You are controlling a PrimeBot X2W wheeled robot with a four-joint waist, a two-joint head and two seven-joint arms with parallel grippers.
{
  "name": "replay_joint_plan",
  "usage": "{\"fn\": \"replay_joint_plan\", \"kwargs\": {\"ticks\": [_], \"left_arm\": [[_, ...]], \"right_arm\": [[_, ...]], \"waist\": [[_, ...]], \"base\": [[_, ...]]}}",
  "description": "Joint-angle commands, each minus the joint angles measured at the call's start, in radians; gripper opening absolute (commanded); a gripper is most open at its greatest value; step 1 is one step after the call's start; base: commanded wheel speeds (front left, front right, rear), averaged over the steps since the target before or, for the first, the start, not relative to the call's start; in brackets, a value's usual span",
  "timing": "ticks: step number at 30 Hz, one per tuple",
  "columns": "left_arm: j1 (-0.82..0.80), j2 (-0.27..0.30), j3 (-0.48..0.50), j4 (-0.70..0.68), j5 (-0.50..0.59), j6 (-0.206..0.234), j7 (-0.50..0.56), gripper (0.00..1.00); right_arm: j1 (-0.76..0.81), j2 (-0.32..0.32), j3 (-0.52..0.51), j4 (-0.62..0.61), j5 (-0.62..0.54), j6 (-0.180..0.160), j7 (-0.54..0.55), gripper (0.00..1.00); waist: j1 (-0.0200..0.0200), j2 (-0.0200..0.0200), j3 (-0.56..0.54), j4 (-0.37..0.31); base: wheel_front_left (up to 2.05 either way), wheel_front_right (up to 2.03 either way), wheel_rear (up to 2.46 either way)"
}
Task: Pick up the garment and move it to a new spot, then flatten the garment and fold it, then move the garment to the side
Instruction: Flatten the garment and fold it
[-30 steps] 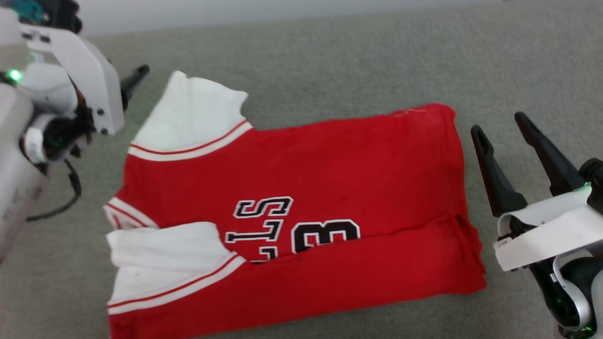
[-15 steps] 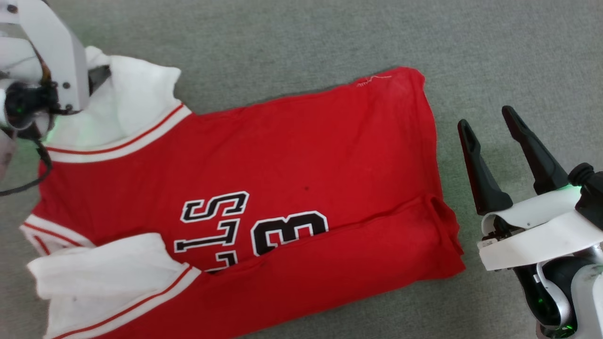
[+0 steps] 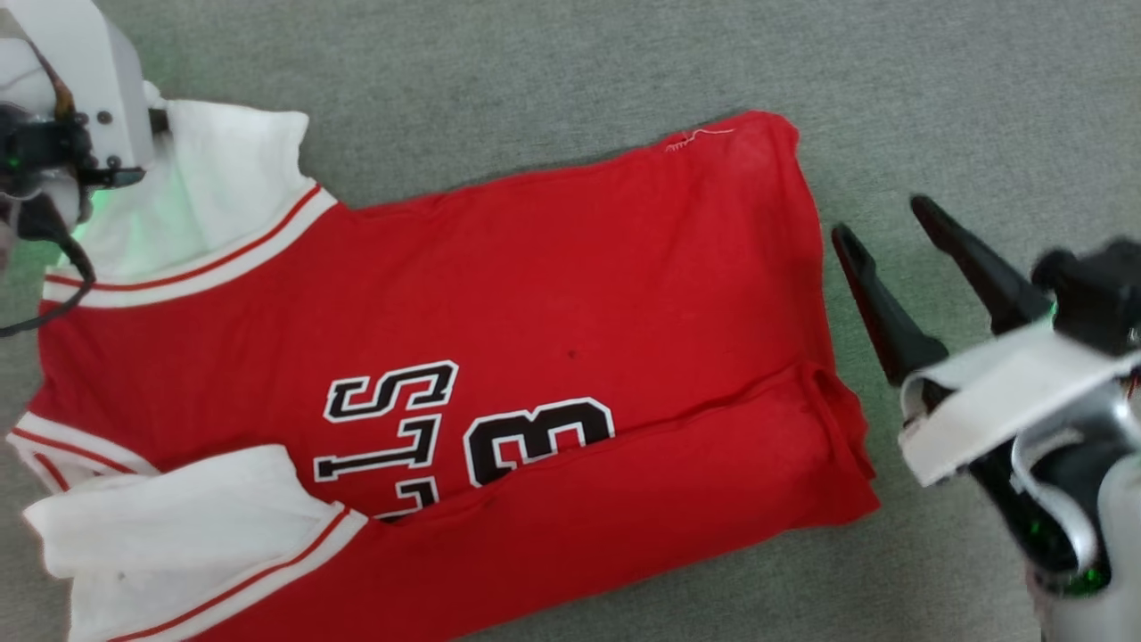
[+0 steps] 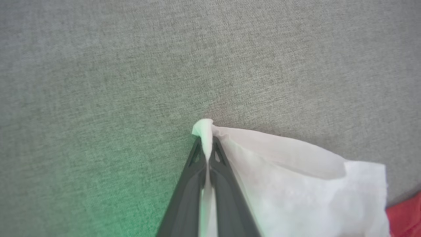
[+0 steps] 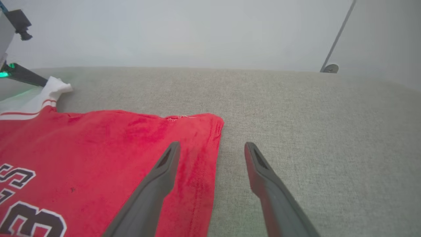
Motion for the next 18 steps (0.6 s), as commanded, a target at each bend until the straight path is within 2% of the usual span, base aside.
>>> {"fn": "replay_joint_plan", "kwargs": {"ticks": [1, 5, 11, 18], "left_arm": [[0.05, -0.031, -0.023, 0.013, 0.002, -0.003, 0.008, 0.0], [0.036, -0.057, -0.023, 0.017, 0.006, -0.012, -0.009, 0.0], [0.021, -0.093, -0.021, 0.035, 0.004, -0.027, -0.031, 0.0], [0.009, -0.114, -0.021, 0.068, 0.004, -0.046, -0.047, 0.0]], "right_arm": [[-0.047, -0.015, 0.01, 0.006, 0.013, -0.001, 0.032, 1.0], [-0.168, -0.028, 0.015, 0.084, 0.027, -0.001, 0.13, 1.0], [-0.352, -0.032, 0.056, 0.307, 0.069, -0.001, 0.294, 1.0], [-0.525, -0.01, 0.129, 0.57, 0.127, -0.001, 0.392, 1.0]], "waist": [[0.0, 0.0, 0.0, 0.008], [0.0, 0.0, 0.001, 0.027], [0.0, 0.0, 0.006, 0.055], [0.0, 0.0, 0.014, 0.072]], "base": [[0.0, 0.0, 0.0], [0.0, 0.0, 0.0], [0.0, 0.0, 0.0], [0.0, 0.0, 0.0]]}}
